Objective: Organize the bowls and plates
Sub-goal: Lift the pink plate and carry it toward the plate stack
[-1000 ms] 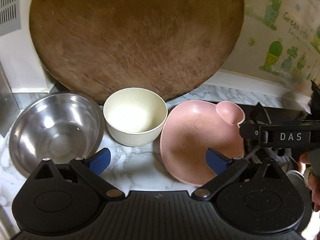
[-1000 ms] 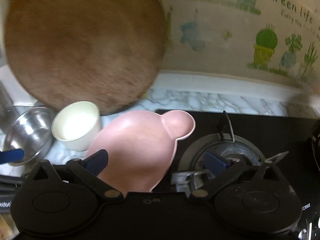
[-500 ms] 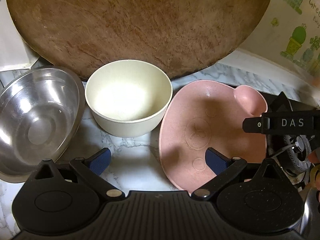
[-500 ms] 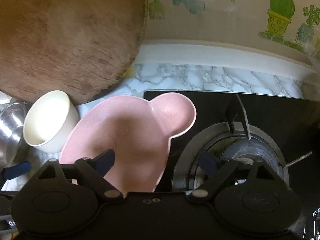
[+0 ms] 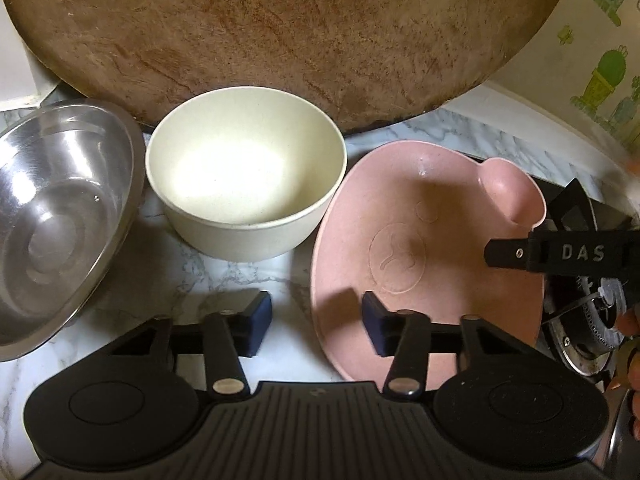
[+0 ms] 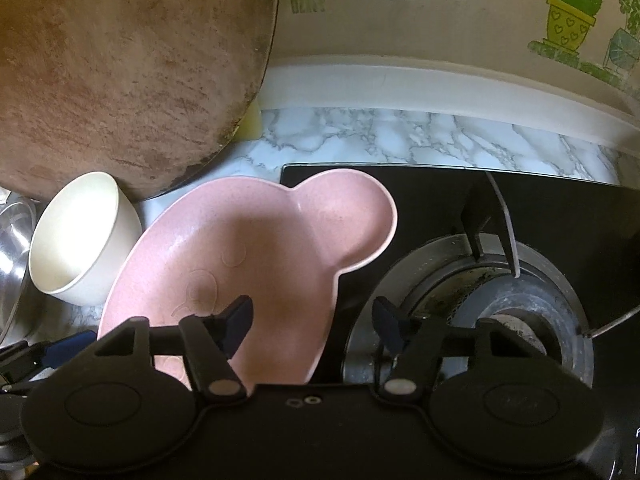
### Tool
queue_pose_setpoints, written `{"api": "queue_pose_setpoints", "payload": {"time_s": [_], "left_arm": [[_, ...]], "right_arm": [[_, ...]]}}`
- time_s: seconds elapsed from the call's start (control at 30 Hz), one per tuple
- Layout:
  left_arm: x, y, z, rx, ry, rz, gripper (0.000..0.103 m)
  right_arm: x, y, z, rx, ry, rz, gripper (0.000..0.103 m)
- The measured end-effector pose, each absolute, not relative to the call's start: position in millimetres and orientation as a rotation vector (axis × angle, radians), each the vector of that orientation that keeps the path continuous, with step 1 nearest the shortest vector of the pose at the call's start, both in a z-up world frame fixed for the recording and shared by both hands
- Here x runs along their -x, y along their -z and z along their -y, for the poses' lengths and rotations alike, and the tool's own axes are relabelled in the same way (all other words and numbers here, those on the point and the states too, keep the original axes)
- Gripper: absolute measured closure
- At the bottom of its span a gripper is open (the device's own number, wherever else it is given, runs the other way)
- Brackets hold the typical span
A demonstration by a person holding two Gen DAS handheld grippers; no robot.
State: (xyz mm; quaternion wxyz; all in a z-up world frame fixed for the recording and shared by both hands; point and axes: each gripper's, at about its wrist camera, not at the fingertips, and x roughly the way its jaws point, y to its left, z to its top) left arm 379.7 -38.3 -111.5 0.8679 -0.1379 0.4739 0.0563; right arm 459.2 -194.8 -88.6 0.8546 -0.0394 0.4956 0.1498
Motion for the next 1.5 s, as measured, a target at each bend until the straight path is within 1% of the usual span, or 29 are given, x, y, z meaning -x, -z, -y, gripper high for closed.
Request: {"api": "queue_pose_setpoints", "payload": {"time_s": [0.07,0.1,0.13,0.17,0.2,0.23,0.3,0.5,0.77,1.0,1.23,1.5], "left_arm": [[-381.2,111.4,38.0,0.293,-0.115,-0.995,0.071],[-381.2,111.3,38.0,0.295,-0.113,-0.996,0.072],[-381.1,110.8,38.1,0.295,-0.111,-0.994,0.075],[-381.0,110.4,37.9,0.296,-0.110,-0.991,0.081],[-380.9,109.8,37.4,0.303,-0.102,-0.990,0.083],[-381.3,109.1,37.4,0.308,-0.098,-0.990,0.086],[-381.3,107.4,37.9,0.308,-0.096,-0.990,0.088],[-375.6,104.5,33.9,0.333,-0.090,-0.989,0.089],[-355.5,90.2,26.6,0.376,-0.069,-0.962,0.089],[-330.5,69.1,25.2,0.400,-0.043,-0.937,0.089],[-291.0,42.6,15.9,0.408,-0.039,-0.892,0.089],[-230.5,14.7,-18.5,0.411,-0.115,-0.826,0.089]], "right_arm": [[-460.4,90.5,195.4,0.072,-0.318,-1.048,0.049],[-460.7,91.0,195.9,0.066,-0.319,-1.050,0.053],[-460.7,91.1,196.3,0.059,-0.319,-1.048,0.056],[-460.3,91.0,196.7,0.054,-0.319,-1.045,0.060],[-460.1,91.2,196.6,0.050,-0.322,-1.044,0.066],[-459.4,91.3,196.6,0.048,-0.323,-1.043,0.069],[-457.8,90.4,197.4,0.039,-0.319,-1.040,0.076],[-452.1,84.4,203.1,0.002,-0.269,-1.023,0.087],[-436.6,64.9,209.0,-0.021,-0.267,-0.974,0.091],[-414.0,43.5,214.5,-0.030,-0.287,-0.946,0.092],[-380.1,19.1,219.3,-0.050,-0.331,-0.900,0.092],[-335.7,-2.2,208.6,-0.066,-0.424,-0.849,0.092]]}}
